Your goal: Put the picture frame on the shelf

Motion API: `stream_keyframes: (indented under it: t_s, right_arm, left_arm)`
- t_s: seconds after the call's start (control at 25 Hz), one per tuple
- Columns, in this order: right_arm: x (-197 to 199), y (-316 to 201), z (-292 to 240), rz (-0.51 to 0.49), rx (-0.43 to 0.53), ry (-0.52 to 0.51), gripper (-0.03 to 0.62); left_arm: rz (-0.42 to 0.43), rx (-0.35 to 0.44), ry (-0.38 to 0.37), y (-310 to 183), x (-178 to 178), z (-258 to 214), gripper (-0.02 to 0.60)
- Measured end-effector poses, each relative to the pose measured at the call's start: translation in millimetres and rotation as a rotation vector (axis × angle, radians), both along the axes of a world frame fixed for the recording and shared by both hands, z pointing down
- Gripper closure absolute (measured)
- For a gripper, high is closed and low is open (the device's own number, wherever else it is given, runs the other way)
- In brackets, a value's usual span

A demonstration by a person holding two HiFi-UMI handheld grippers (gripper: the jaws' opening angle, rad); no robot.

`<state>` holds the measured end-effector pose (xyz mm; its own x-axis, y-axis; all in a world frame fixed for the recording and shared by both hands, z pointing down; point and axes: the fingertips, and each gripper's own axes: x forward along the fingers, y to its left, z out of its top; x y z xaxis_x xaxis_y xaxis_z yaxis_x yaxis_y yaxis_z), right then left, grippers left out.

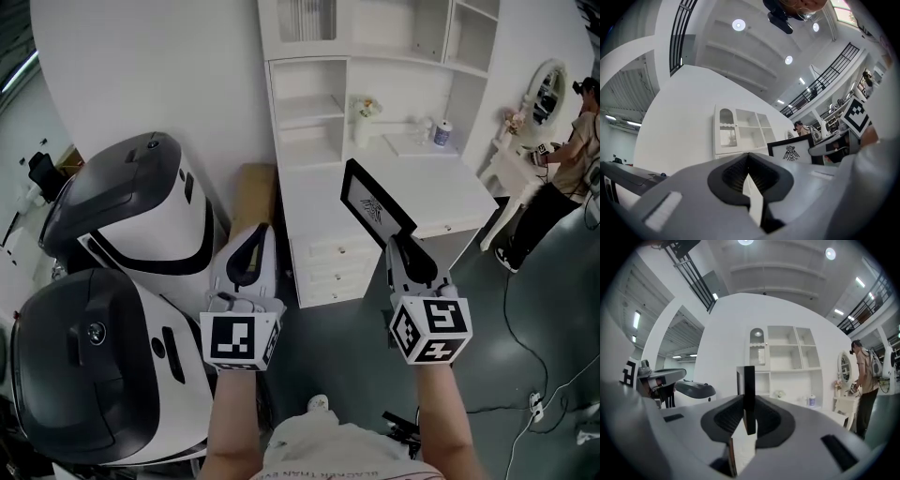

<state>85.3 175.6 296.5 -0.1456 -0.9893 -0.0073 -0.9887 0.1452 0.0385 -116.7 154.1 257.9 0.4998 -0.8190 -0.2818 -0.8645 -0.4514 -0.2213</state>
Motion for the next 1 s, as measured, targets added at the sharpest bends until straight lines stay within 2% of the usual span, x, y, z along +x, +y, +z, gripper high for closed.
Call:
stream_keyframes:
  t_s: [0.2,0.48,1.0]
  right_arm:
    - [-16.1,-28.9,-6.1,0.016,0.01,0.013,0.52]
    - [-28.4,-52.6,-7.6,0.02,0.007,0.032,0.52]
    - [-19.5,-111.4,-6.1,-0.017,0.023,0.03,0.52]
  left_arm:
    - [0.03,-0.013,0.012,-32.0,-13.6,2.9,0.572]
    - [0.048,-0.001,0.009,-53.1,-19.4,2.5,0.572]
    - [-0.019,-0.004,0.032,-107.6,-21.5,6.9,0.572]
